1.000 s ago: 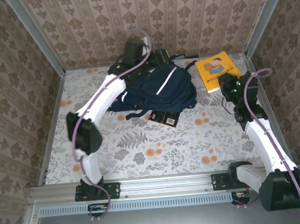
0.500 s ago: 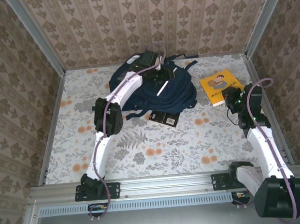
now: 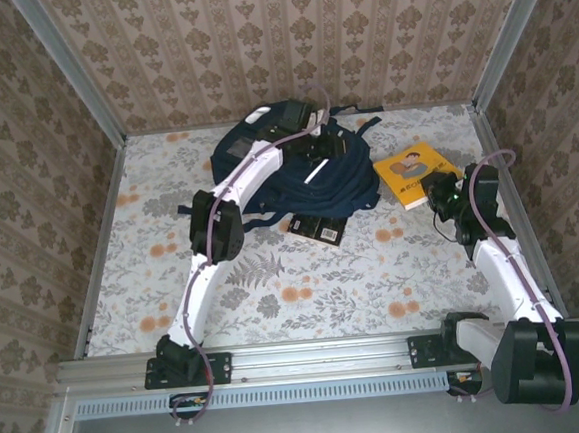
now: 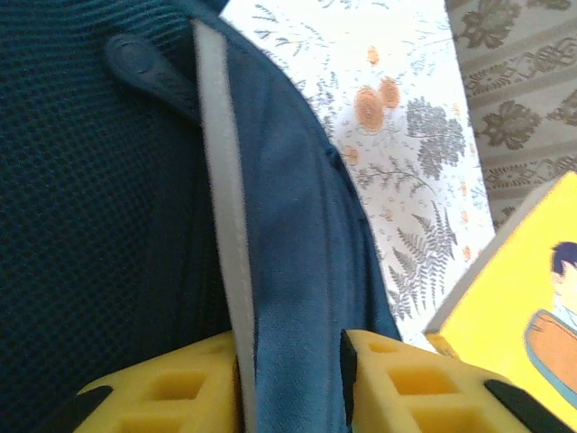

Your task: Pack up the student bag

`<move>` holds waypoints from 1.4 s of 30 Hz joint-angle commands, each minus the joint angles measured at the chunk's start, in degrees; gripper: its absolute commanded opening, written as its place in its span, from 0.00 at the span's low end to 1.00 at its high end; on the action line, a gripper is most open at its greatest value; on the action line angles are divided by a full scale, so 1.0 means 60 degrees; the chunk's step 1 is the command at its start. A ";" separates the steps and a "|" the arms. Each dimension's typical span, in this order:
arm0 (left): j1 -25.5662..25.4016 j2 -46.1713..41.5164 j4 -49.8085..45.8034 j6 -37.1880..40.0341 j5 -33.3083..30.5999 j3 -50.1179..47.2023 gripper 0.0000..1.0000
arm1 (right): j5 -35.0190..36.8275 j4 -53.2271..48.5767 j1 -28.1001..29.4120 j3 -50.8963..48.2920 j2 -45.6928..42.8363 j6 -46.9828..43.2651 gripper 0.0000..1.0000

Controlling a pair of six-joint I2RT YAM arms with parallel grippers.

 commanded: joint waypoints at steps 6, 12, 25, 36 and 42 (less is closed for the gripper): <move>0.0209 0.0363 -0.0217 0.0541 0.0131 0.0535 0.23 | -0.0523 0.0749 0.0192 0.0153 -0.0326 -0.0050 0.00; 0.0040 0.0477 0.0289 0.0596 0.0914 0.0652 0.01 | -0.0535 0.0490 0.0192 0.0147 -0.0363 -0.0171 0.00; 0.1172 -0.1546 0.1011 -0.0720 0.1348 0.0583 0.00 | -0.0578 -0.0099 0.0286 0.0997 -0.0502 -0.0865 0.00; 0.2219 -0.2635 0.2696 -0.2551 0.2472 -0.0103 0.00 | -0.1833 0.2247 0.1735 0.2051 0.1684 -0.0738 0.00; 0.2440 -0.2690 0.3314 -0.3157 0.2669 -0.0357 0.00 | -0.2183 0.3424 0.3163 0.4033 0.4665 -0.0066 0.00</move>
